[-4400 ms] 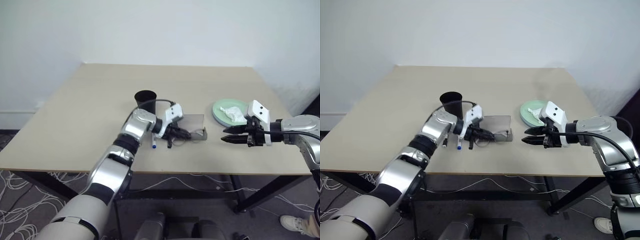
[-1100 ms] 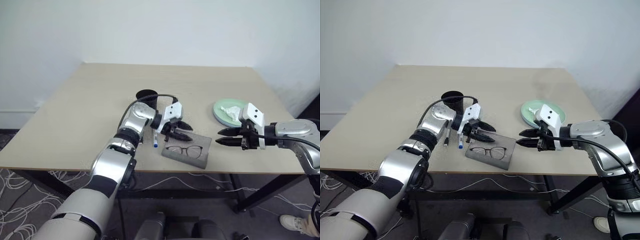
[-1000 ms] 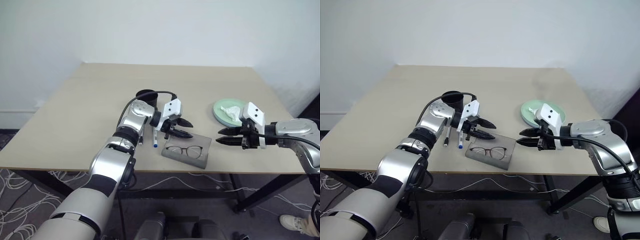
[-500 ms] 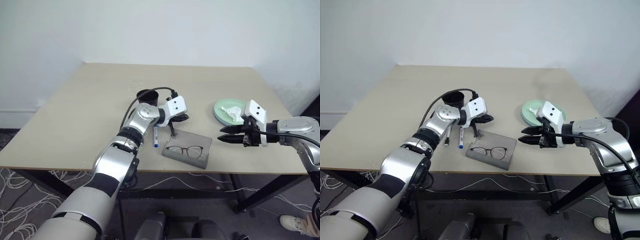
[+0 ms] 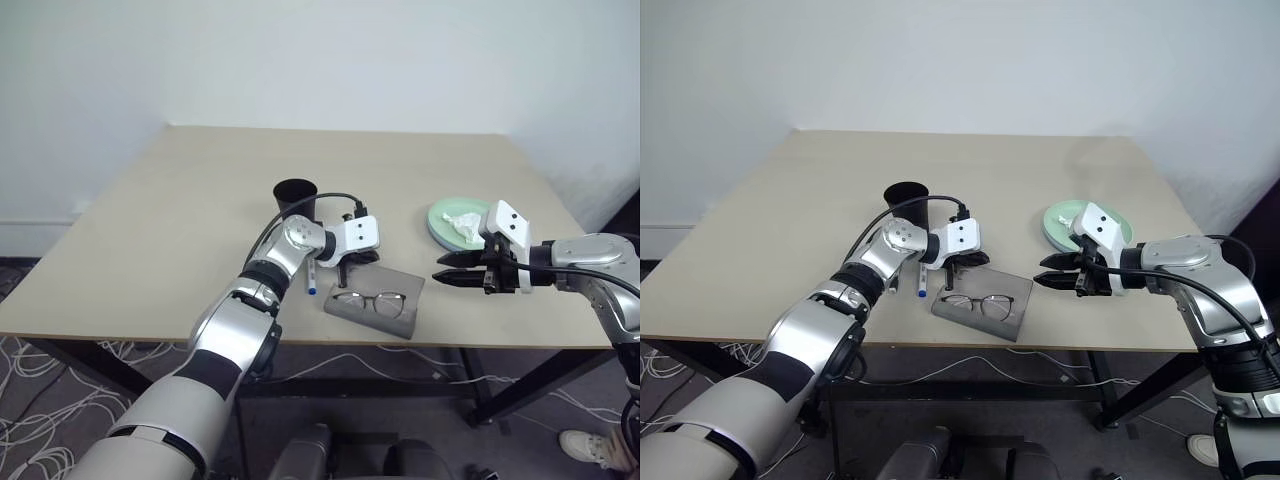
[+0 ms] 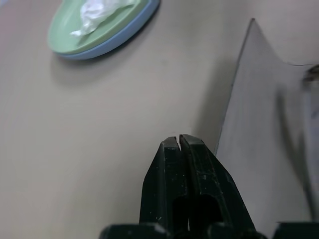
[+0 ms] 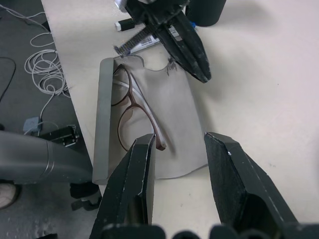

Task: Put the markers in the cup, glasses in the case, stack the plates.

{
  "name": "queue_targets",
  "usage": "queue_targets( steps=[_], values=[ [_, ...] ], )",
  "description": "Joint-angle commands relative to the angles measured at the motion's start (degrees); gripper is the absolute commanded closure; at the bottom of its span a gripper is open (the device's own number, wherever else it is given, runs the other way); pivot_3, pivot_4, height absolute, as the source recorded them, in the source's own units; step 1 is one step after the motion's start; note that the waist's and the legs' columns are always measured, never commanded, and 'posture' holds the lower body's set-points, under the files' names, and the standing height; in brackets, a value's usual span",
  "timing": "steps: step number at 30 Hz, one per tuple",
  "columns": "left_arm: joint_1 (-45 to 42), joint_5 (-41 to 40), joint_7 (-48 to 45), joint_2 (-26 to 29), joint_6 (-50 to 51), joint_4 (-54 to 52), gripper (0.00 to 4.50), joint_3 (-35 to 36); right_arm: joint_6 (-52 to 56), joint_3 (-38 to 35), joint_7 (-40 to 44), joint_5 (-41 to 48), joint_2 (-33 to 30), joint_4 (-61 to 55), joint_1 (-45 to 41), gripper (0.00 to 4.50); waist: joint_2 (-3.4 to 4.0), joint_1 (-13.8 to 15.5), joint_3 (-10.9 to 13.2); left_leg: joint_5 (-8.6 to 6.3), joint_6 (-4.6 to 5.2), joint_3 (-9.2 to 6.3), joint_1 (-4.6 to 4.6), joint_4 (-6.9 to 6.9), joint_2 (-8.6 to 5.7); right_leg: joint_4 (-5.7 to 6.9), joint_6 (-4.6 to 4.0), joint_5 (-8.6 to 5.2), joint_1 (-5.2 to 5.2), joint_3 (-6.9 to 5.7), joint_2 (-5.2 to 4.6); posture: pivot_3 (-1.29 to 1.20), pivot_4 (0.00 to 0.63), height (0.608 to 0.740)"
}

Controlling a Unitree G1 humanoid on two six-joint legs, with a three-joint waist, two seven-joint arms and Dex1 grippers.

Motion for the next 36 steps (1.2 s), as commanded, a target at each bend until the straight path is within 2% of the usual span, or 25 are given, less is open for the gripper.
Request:
queue_targets(
  steps=[1, 11, 21, 27, 32, 36],
  values=[
    [-0.7, 0.1, -4.6, 0.4, -0.6, -1.3, 4.47, -1.2, -0.1, -1.0, -0.5, 0.2, -0.1, -1.6, -1.0, 2.84, 0.0, 0.0, 0.0, 0.0, 0.0, 0.0, 0.0, 0.0, 0.0, 0.0, 0.0, 0.0, 0.0, 0.0, 0.0, 0.0, 0.0, 0.696],
    [2.1, -2.0, -17.2, 3.7, 0.7, -9.4, 4.47, -2.2, -1.1, -0.9, -0.1, -0.4, -0.3, -0.3, -1.5, 2.84, 0.02, -0.3, 0.0, 0.0, 0.0, -0.01, 0.01, -0.02, 0.02, 0.01, -0.01, 0.0, -0.01, 0.02, 0.02, 0.0, 0.0, 0.696],
    [13.7, -5.2, -23.8, 10.6, 8.1, -30.9, 4.47, -4.6, -2.3, -0.4, 0.2, -1.1, 0.0, 1.2, -2.4, 2.84, 0.06, -0.4, 0.0, 0.0, 0.0, 0.01, 0.02, -0.11, 0.03, 0.0, -0.04, 0.0, -0.07, 0.1, 0.02, 0.0, 0.0, 0.696],
    [18.3, -6.7, -21.0, 12.8, 12.7, -39.7, 4.47, -4.0, -2.7, 0.0, 0.6, -1.3, 0.3, 1.8, -2.9, 2.84, 0.12, -0.3, -0.1, 0.0, 0.0, -0.01, 0.04, -0.13, 0.03, 0.0, -0.06, 0.02, -0.07, 0.1, 0.03, 0.0, 0.0, 0.696],
    [17.7, -10.0, -11.8, 14.0, 18.4, -44.1, 4.47, 2.2, -2.7, 0.3, 0.8, -1.3, 0.7, 1.9, -3.2, 2.84, 0.13, -0.2, -0.1, 0.01, -0.01, -0.03, 0.04, -0.13, 0.03, 0.02, -0.15, 0.07, -0.1, 0.1, 0.07, 0.0, 0.0, 0.696],
    [20.6, -12.4, -5.1, 15.9, 25.1, -50.3, 4.47, 7.3, -2.8, 0.8, 1.1, -1.2, 1.0, 1.8, -3.1, 2.84, 0.14, -0.2, -0.1, 0.01, -0.01, -0.05, 0.05, -0.15, 0.03, 0.03, -0.15, 0.08, -0.11, 0.11, 0.08, 0.0, 0.0, 0.696]
  ],
)
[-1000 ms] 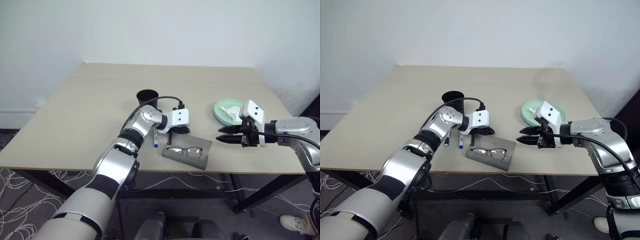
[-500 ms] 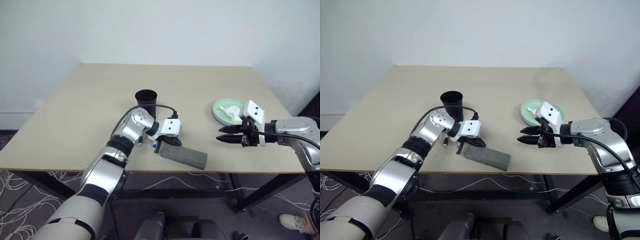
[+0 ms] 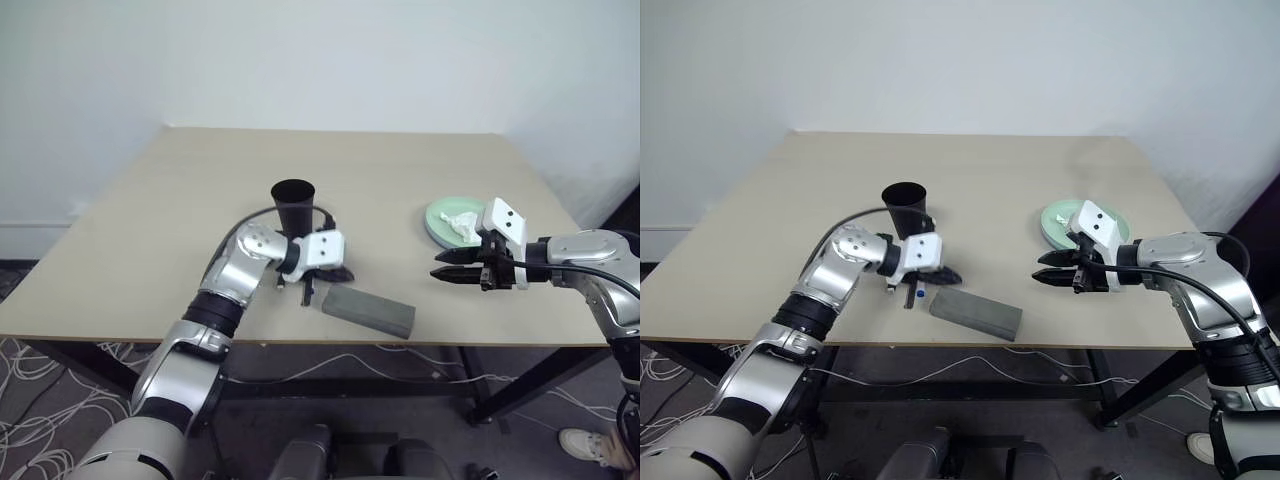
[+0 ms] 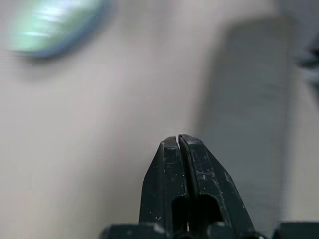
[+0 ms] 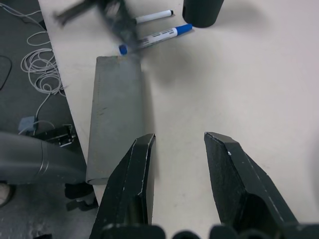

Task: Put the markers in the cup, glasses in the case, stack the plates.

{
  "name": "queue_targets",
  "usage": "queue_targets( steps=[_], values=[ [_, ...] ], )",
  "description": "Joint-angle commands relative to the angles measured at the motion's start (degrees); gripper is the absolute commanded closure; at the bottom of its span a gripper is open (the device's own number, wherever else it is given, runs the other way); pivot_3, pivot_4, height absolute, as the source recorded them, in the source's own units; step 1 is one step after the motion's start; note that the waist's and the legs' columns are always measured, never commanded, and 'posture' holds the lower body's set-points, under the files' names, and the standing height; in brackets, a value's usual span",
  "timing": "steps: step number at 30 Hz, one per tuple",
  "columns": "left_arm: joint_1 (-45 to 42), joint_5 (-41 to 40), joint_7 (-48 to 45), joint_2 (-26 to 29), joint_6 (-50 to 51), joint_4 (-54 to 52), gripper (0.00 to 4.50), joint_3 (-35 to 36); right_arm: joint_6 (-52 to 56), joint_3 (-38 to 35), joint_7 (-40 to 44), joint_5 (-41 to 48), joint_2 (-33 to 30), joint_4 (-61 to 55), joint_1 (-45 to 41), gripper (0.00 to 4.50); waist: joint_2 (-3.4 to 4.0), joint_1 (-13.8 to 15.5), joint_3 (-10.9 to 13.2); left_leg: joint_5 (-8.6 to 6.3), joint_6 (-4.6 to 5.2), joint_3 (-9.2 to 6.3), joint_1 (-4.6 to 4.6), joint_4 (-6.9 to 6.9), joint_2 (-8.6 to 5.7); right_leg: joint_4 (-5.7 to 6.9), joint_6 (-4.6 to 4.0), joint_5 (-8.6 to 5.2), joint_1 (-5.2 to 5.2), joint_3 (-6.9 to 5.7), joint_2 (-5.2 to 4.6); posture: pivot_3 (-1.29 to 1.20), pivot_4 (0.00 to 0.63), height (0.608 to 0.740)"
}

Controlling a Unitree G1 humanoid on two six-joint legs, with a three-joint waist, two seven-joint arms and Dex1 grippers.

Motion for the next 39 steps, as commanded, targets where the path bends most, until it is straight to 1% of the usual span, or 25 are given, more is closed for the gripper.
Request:
queue_targets(
  steps=[1, 2, 3, 5, 8, 9, 10, 11, 14, 17, 18, 19, 21, 25, 27, 32, 39],
  values=[
    [2.3, -1.2, 6.8, 2.5, 7.0, -7.3, 4.47, 4.4, -0.9, -0.6, 0.7, 0.2, 0.2, -0.3, -1.5, 2.84, 0.01, 0.0, 0.0, 0.0, 0.0, 0.01, 0.01, -0.01, 0.0, 0.0, 0.0, 0.0, 0.0, 0.01, 0.01, 0.0, 0.0, 0.696],
    [3.2, 0.0, 8.9, 3.2, 9.5, -9.0, 4.47, 4.5, -0.9, -0.5, 0.8, 0.1, 0.3, -0.2, -1.7, 2.84, 0.02, -0.1, 0.0, 0.0, -0.01, 0.01, 0.01, -0.01, 0.0, 0.0, 0.0, 0.0, -0.01, 0.03, 0.02, 0.0, 0.0, 0.696],
    [3.7, -0.2, 10.5, 3.5, 14.5, -10.9, 4.47, 5.2, -1.0, -0.3, 1.1, 0.0, 0.3, 0.1, -1.9, 2.84, 0.03, -0.2, 0.0, 0.01, -0.01, 0.02, 0.03, -0.02, -0.01, 0.0, 0.0, 0.0, -0.01, 0.07, 0.04, 0.0, 0.0, 0.696],
    [4.3, -2.8, 12.8, 3.0, 25.5, -14.6, 4.47, 7.3, -1.2, 0.2, 1.5, -0.2, 0.6, 0.6, -2.6, 2.84, 0.03, -0.1, 0.0, 0.01, -0.01, 0.03, 0.03, -0.02, -0.01, 0.01, 0.0, 0.0, -0.01, 0.07, 0.05, 0.0, 0.0, 0.696],
    [4.9, -4.7, 17.6, 1.7, 35.8, -18.3, 4.47, 9.9, -1.4, 0.8, 2.0, -0.6, 1.1, 1.5, -3.6, 2.84, 0.03, 0.1, 0.0, 0.01, -0.01, 0.01, 0.02, 0.01, -0.02, 0.03, 0.0, 0.01, 0.01, -0.01, 0.04, 0.0, 0.0, 0.696],
    [5.2, -4.6, 19.9, 1.4, 37.9, -18.9, 4.11, 10.6, -1.4, 1.1, 2.1, -0.7, 1.4, 1.7, -4.0, 2.84, 0.03, 0.1, 0.0, 0.01, -0.01, 0.01, 0.02, 0.03, -0.03, 0.03, 0.01, 0.02, 0.01, -0.01, 0.04, 0.0, 0.0, 0.696],
    [5.6, -4.8, 21.8, 1.1, 40.1, -19.7, 3.91, 11.3, -1.5, 1.3, 2.3, -0.8, 1.6, 2.0, -4.3, 2.84, 0.03, 0.1, 0.0, 0.01, -0.01, 0.01, 0.02, 0.02, -0.04, 0.03, 0.04, 0.05, 0.01, 0.0, 0.03, 0.0, 0.0, 0.696],
    [5.8, -5.0, 22.9, 1.1, 41.5, -20.3, 3.6, 11.5, -1.6, 1.5, 2.4, -0.9, 1.7, 2.2, -4.5, 2.84, 0.02, 0.1, 0.0, 0.02, -0.01, 0.0, 0.03, 0.02, -0.04, 0.03, 0.04, 0.08, 0.01, 0.02, 0.03, 0.0, 0.0, 0.696],
    [6.9, -5.6, 27.7, 0.0, 44.3, -21.7, 2.53, 12.8, -1.8, 2.0, 2.6, -1.1, 2.1, 2.7, -4.9, 2.84, 0.03, 0.0, 0.0, 0.04, -0.06, 0.0, 0.06, -0.03, -0.05, 0.03, 0.02, 0.1, 0.0, 0.05, 0.04, 0.0, 0.0, 0.696],
    [7.6, -4.7, 35.2, -2.0, 46.1, -20.9, 1.46, 14.1, -2.1, 2.3, 2.7, -1.2, 2.6, 3.2, -5.4, 2.84, 0.03, 0.1, 0.0, 0.08, -0.11, -0.05, 0.09, -0.06, -0.04, 0.03, 0.01, 0.11, 0.0, 0.06, 0.06, 0.0, 0.0, 0.696],
    [7.7, -4.7, 36.8, -2.6, 46.9, -20.4, 1.05, 14.3, -2.1, 2.4, 2.8, -1.3, 2.7, 3.3, -5.4, 2.84, 0.03, 0.1, 0.0, 0.09, -0.13, -0.05, 0.08, -0.07, -0.04, 0.03, 0.01, 0.12, 0.0, 0.05, 0.05, 0.0, 0.0, 0.696],
    [7.7, -5.1, 38.0, -3.2, 47.6, -20.2, 0.75, 14.6, -2.2, 2.5, 2.8, -1.3, 2.7, 3.4, -5.4, 2.84, 0.03, 0.1, 0.0, 0.09, -0.14, -0.04, 0.08, -0.06, -0.05, 0.03, 0.0, 0.12, 0.0, 0.06, 0.05, 0.0, 0.0, 0.696],
    [7.6, -5.9, 41.2, -5.0, 49.2, -19.5, 0.75, 15.6, -2.3, 2.7, 2.8, -1.4, 2.9, 3.5, -5.5, 2.84, 0.03, 0.1, 0.0, 0.09, -0.14, -0.04, 0.08, -0.06, -0.07, 0.03, 0.0, 0.12, 0.0, 0.06, 0.04, 0.0, 0.0, 0.696],
    [6.6, -4.1, 46.8, -6.3, 53.6, -17.4, 0.75, 13.9, -2.3, 2.9, 2.8, -1.4, 3.0, 3.9, -5.9, 2.84, 0.02, 0.1, 0.0, 0.09, -0.14, -0.05, 0.08, -0.06, -0.11, 0.03, 0.0, 0.13, 0.0, 0.07, 0.03, 0.0, 0.0, 0.696],
    [6.2, -5.5, 47.7, -7.4, 54.2, -16.3, 0.75, 14.5, -2.3, 2.9, 2.9, -1.4, 3.0, 3.9, -6.0, 2.84, 0.02, 0.1, 0.0, 0.09, -0.14, -0.05, 0.07, -0.07, -0.11, 0.03, 0.0, 0.13, -0.02, 0.08, 0.04, 0.0, 0.0, 0.696],
    [5.3, -6.0, 50.7, -9.4, 58.8, -14.2, 0.75, 13.8, -2.4, 3.0, 2.9, -1.9, 3.1, 4.2, -6.1, 2.84, 0.02, 0.1, 0.0, 0.09, -0.14, -0.05, 0.06, -0.08, -0.13, 0.03, 0.0, 0.13, -0.03, 0.09, 0.01, 0.0, 0.0, 0.696],
    [3.2, -7.2, 52.3, -10.6, 66.4, -12.6, 0.75, 13.2, -2.2, 2.8, 3.1, -2.1, 3.3, 4.1, -6.1, 2.84, 0.02, 0.1, 0.0, 0.09, -0.14, -0.07, 0.06, -0.1, -0.13, 0.03, 0.0, 0.13, -0.05, 0.1, 0.02, 0.0, 0.0, 0.696]
  ],
)
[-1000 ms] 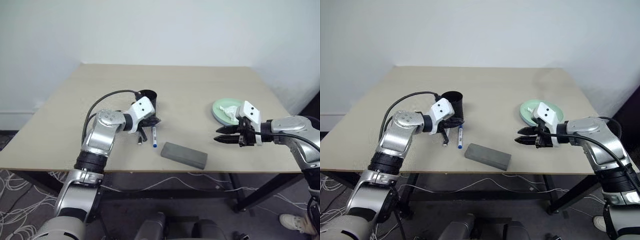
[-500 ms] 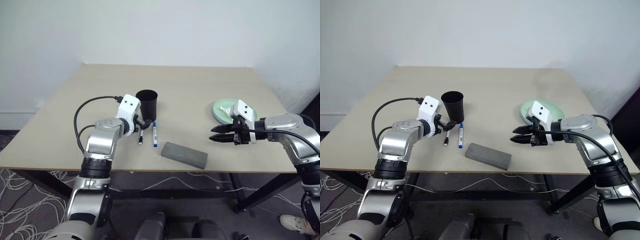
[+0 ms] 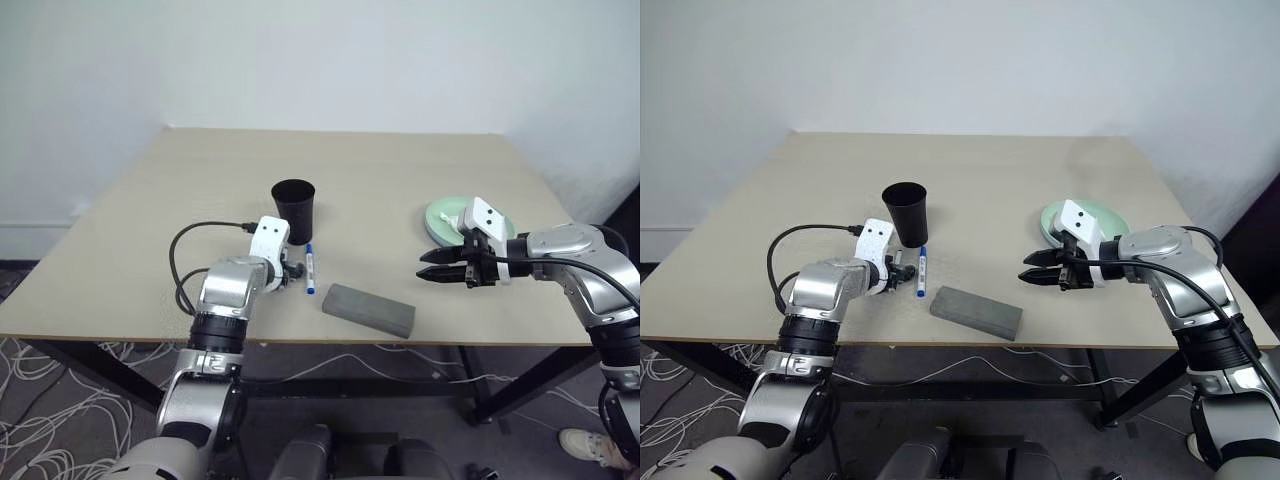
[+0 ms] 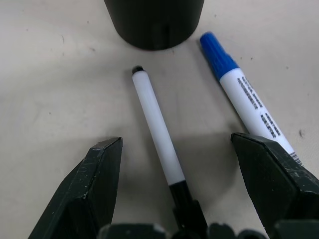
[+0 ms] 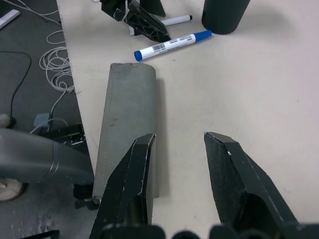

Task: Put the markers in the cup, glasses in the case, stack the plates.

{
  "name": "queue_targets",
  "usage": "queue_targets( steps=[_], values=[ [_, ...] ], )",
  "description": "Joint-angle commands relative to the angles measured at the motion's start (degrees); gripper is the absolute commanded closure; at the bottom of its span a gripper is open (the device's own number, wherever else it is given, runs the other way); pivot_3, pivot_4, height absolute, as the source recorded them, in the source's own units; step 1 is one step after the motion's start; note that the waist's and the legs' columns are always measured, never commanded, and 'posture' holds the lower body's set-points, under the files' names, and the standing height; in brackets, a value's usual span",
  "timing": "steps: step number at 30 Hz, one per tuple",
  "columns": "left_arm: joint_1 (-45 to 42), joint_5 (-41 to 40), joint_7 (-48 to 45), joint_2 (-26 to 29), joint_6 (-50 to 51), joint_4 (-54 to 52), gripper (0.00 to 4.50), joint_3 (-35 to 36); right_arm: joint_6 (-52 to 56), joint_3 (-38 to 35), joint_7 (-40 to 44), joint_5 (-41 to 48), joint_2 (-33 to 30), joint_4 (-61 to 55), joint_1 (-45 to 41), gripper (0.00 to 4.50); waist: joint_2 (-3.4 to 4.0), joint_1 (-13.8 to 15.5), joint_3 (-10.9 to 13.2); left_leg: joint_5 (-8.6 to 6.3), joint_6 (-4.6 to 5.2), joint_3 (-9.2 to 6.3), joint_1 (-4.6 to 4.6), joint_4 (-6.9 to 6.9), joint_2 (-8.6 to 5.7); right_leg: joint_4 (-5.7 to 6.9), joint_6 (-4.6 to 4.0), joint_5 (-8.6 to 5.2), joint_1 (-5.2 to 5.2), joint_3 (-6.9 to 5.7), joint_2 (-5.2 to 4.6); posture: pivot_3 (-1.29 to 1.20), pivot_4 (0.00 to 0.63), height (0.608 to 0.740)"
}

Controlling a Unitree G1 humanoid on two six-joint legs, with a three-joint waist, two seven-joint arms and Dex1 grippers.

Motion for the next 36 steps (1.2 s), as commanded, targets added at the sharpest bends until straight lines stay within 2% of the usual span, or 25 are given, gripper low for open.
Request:
queue_targets(
  steps=[1, 7, 10, 19, 20, 25, 29, 36],
  values=[
    [-2.4, -1.0, 1.2, -0.5, 3.1, -0.4, 0.75, -0.1, -0.8, -0.9, 0.1, -0.3, 0.0, -0.4, -1.6, 2.84, 0.0, 0.0, 0.0, 0.0, 0.0, 0.0, 0.0, 0.0, 0.0, 0.0, 0.0, 0.0, 0.0, 0.0, 0.0, 0.0, 0.0, 0.696],
    [-3.6, -1.4, 2.2, -1.0, 7.6, -0.4, 0.75, -0.3, -1.0, -1.1, 0.0, -0.6, 0.1, 0.1, -1.8, 2.84, 0.0, 0.0, 0.0, 0.0, 0.0, 0.01, 0.0, -0.01, 0.0, 0.0, 0.0, 0.0, -0.01, 0.03, 0.0, 0.0, 0.0, 0.696],
    [-3.8, -1.8, 2.7, -1.1, 8.4, -0.1, 1.29, -0.5, -1.0, -1.1, 0.0, -0.9, 0.4, 0.3, -2.0, 2.84, 0.0, 0.0, 0.0, 0.0, 0.0, 0.01, 0.0, -0.02, -0.01, 0.0, 0.0, 0.0, -0.01, 0.04, 0.0, 0.0, 0.0, 0.696],
    [-3.9, -2.4, 4.4, -1.4, 9.3, 0.3, 4.3, -0.1, -1.4, -1.2, -0.2, -1.4, 0.9, 0.9, -2.3, 2.84, 0.01, 0.0, 0.0, 0.0, -0.01, 0.01, 0.0, -0.03, -0.07, 0.0, 0.0, 0.0, -0.01, 0.04, -0.05, 0.0, 0.0, 0.696],
    [-3.8, -2.4, 4.5, -1.3, 9.4, 0.4, 4.49, -0.2, -1.4, -1.2, -0.2, -1.4, 0.9, 0.9, -2.3, 2.84, 0.03, 0.0, 0.0, 0.0, -0.01, 0.0, 0.0, -0.04, -0.08, 0.0, 0.0, 0.0, -0.01, 0.04, -0.05, 0.0, 0.0, 0.696],
    [-3.5, -2.7, 3.8, -0.1, 9.8, 0.0, 4.49, -1.9, -1.8, -1.1, -0.2, -1.5, 1.1, 1.2, -2.5, 2.84, 0.04, 0.0, 0.0, 0.0, -0.01, -0.03, 0.01, -0.05, -0.09, 0.0, 0.01, 0.01, -0.01, 0.04, -0.05, 0.0, 0.0, 0.696],
    [-3.1, -2.8, 1.7, 3.4, 11.0, -2.8, 4.49, -5.2, -2.2, -1.0, -0.1, -1.6, 1.1, 1.5, -2.7, 2.84, 0.04, -0.1, 0.0, 0.0, -0.01, -0.03, 0.01, -0.06, -0.09, 0.0, 0.01, 0.01, -0.05, 0.1, -0.03, 0.0, 0.0, 0.696],
    [-0.5, -9.5, -9.6, 17.0, 17.3, -18.6, 4.49, -14.4, -2.7, -0.8, -0.1, -1.7, 1.3, 2.0, -2.9, 2.84, 0.02, -0.7, 0.0, 0.17, -0.27, 0.03, 0.0, -0.58, -0.21, 0.0, -0.01, 0.02, -0.51, 0.61, 0.04, 0.0, 0.0, 0.696]
  ],
)
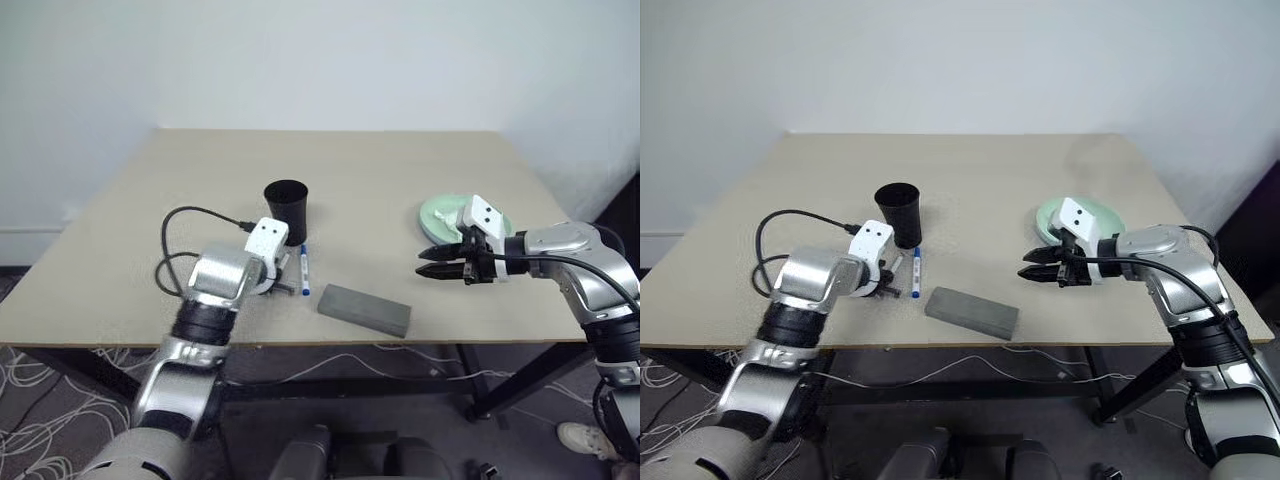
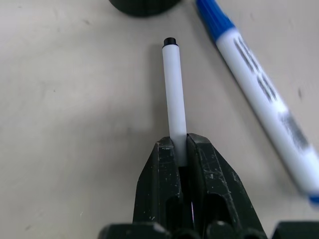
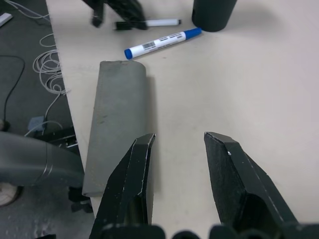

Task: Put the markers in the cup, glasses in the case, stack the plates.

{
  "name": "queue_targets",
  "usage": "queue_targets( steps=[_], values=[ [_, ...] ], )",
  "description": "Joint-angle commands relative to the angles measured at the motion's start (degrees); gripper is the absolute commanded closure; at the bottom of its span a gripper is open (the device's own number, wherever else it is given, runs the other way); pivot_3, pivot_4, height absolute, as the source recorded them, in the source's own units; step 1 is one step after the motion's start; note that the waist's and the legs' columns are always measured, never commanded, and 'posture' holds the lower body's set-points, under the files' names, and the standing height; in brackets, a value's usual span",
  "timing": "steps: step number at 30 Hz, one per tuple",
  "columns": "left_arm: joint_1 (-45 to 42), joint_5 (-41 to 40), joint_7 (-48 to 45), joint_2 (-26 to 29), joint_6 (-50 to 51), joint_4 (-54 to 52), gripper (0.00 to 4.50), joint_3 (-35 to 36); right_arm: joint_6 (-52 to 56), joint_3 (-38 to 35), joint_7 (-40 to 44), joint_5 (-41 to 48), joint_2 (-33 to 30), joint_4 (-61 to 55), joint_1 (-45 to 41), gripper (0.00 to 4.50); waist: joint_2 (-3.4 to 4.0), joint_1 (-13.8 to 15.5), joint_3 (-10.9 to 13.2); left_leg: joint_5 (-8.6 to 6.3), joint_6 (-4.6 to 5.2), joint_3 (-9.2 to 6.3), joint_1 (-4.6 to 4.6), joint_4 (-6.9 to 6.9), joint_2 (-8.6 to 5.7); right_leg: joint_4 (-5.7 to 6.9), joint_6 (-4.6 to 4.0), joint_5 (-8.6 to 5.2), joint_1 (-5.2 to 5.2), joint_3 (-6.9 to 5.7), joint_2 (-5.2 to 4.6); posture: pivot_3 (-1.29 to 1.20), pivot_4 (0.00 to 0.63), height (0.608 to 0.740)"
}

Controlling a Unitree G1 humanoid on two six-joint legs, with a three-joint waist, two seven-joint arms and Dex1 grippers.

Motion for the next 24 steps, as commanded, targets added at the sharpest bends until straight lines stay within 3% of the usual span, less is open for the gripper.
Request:
queue_targets(
  steps=[1, 6, 12, 19, 24],
  values=[
    [0.1, -4.9, -6.2, 5.0, 2.1, -10.9, 4.49, -3.7, -1.0, -0.8, 0.0, -0.5, 0.2, -0.3, -1.7, 2.84, 0.0, 0.1, 0.0, 0.04, -0.05, -0.01, 0.0, -0.06, 0.0, 0.0, -0.01, 0.0, -0.05, -0.01, 0.0, 0.0, 0.0, 0.696],
    [0.5, -9.1, -9.9, 6.5, -0.5, -18.2, 4.49, -3.8, -1.1, -0.8, -0.1, -0.5, 0.4, -0.2, -1.7, 2.84, 0.0, 0.6, 0.0, 0.07, -0.11, 0.02, 0.0, -0.13, -0.03, -0.03, -0.04, -0.01, 0.0, -0.03, -0.08, 0.0, 0.0, 0.696],
    [2.2, -11.4, -11.8, 1.0, -17.7, -20.0, 4.49, -0.4, -1.0, -0.9, -0.2, -0.4, 0.5, -0.4, -1.7, 2.84, 0.0, 0.7, 0.0, 0.08, -0.13, 0.03, 0.02, -0.13, -0.04, -0.04, -0.2, 0.09, 0.0, -0.03, -0.08, 0.0, 0.0, 0.696],
    [-3.2, -6.1, -1.6, -8.0, -48.8, -0.3, 4.49, 7.0, -1.0, -0.8, -0.3, -0.6, 0.9, -0.1, -2.0, 2.84, -0.01, 0.7, 0.0, 0.22, -0.1, 0.02, 0.07, -0.14, -0.04, -0.03, -0.22, 0.12, -0.02, 0.03, 0.0, 0.0, 0.0, 0.696],
    [-9.1, -1.4, 6.3, -10.7, -72.1, 18.1, 4.49, 10.8, -0.9, -0.8, -0.3, -0.8, 1.4, 0.1, -2.3, 2.84, -0.02, 1.1, 0.0, 0.23, -0.07, 0.06, 0.05, -0.05, -0.08, -0.04, -0.19, 0.13, 0.0, 0.08, -0.02, 0.0, 0.0, 0.696]
  ],
)
